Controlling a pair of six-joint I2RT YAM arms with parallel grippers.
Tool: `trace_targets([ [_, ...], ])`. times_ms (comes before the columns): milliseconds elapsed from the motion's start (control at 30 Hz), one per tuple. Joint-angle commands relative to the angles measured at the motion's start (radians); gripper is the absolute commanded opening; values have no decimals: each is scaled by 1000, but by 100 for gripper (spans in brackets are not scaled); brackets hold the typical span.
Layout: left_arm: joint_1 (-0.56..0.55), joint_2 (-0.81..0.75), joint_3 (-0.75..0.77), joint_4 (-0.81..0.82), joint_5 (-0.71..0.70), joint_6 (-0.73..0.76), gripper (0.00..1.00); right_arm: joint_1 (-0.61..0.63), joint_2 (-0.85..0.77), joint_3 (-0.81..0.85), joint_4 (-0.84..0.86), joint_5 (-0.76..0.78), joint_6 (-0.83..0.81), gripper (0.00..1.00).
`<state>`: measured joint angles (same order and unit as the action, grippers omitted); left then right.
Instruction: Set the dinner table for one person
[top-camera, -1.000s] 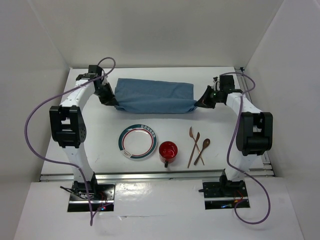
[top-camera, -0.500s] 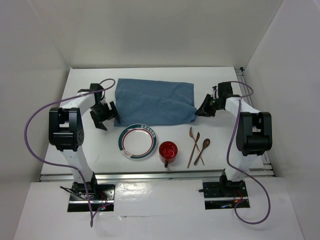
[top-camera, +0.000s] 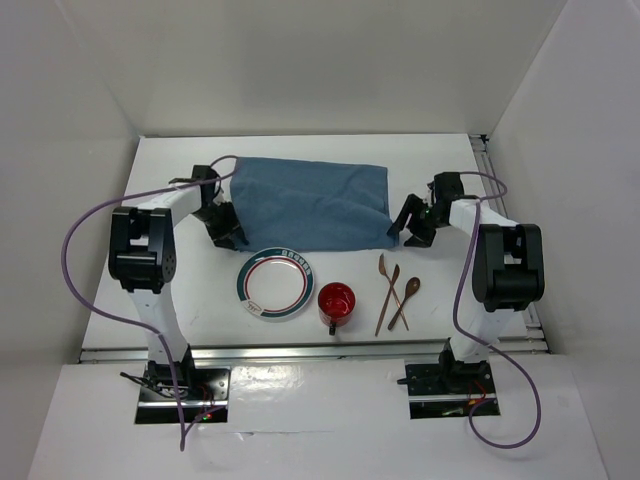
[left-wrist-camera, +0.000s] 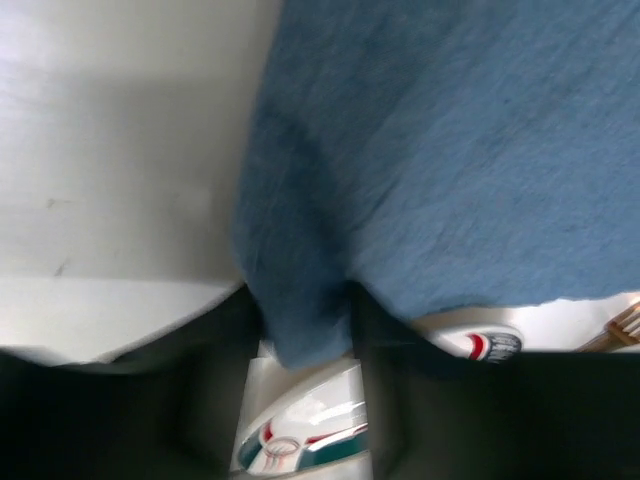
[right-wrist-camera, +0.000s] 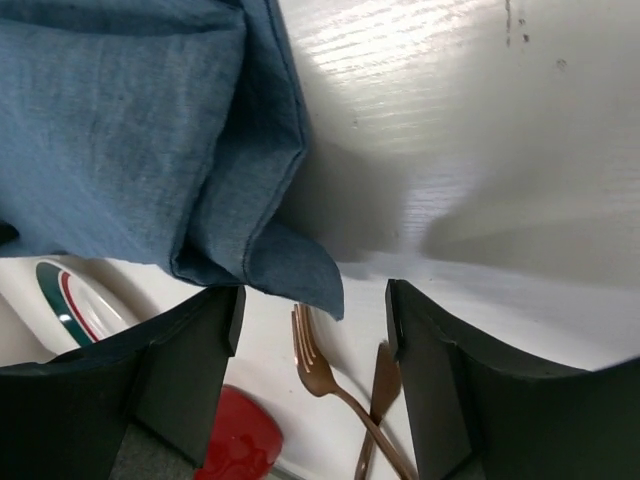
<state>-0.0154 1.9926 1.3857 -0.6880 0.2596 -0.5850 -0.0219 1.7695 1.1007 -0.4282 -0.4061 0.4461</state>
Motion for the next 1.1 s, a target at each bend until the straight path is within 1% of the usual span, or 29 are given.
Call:
trace_targets([
  [0, -15, 37, 18, 36, 4, -10, 44, 0, -36, -13, -14, 36, -4, 70],
  [33, -15, 37, 18, 36, 4, -10, 24, 0, -36, -27, -14, 50, -4, 71],
  [67, -15, 37, 30, 27, 4, -10, 13, 0, -36, -27, -14, 50, -4, 71],
  [100, -15, 37, 30, 27, 4, -10, 3, 0, -36, -36, -3, 50, -4, 71],
  [133, -15, 37, 39, 16, 4, -10, 0, 0, -25, -45, 11, 50, -4, 71],
  [200, -15, 37, 49, 7, 4, -1, 0, 0, -16, -45, 26, 15, -16, 71],
  [333, -15, 28, 49, 7, -5, -1, 0, 10, -7, -55, 75, -72, -27, 68],
  [367, -15, 28, 49, 7, -5, -1, 0, 10, -7, -55, 75, -82, -27, 65],
  [500, -15, 9, 49, -2, -5, -1, 0, 10, -7, -55, 106, -105, -49, 64],
  [567, -15, 0, 58, -2, -5, -1, 0, 10, 5, -36, 120, -114, -49, 61],
  [633, -15, 0, 67, -12, -14, 8, 0, 20, 17, -18, 120, -125, -58, 52],
  [667, -15, 0, 79, -21, -14, 8, 0, 30, 30, -9, 111, -125, -58, 45],
  [700, -15, 0, 79, -21, -14, 8, 0, 30, 30, 4, 111, -125, -58, 28],
  [767, -15, -18, 114, -42, -14, 8, 0, 39, 30, 19, 91, -135, -58, 7],
  [800, -15, -18, 128, -51, -14, 8, 0, 39, 21, 34, 74, -135, -58, 0],
  [867, -15, -41, 179, -71, -4, 19, 0, 48, -13, 69, 46, -125, -58, 0],
  [933, 9, -55, 223, -99, 30, 30, 0, 48, -36, 112, 20, -85, -58, 0],
  [967, 18, -64, 248, -111, 44, 39, 0, 48, -50, 163, 8, -76, -58, 0],
  [1000, 19, -64, 301, -134, 53, 39, 0, 48, -50, 189, -16, -66, -58, 0],
  [1067, 31, -83, 357, -160, 53, 48, 0, 48, -59, 237, -26, -66, -58, 0],
])
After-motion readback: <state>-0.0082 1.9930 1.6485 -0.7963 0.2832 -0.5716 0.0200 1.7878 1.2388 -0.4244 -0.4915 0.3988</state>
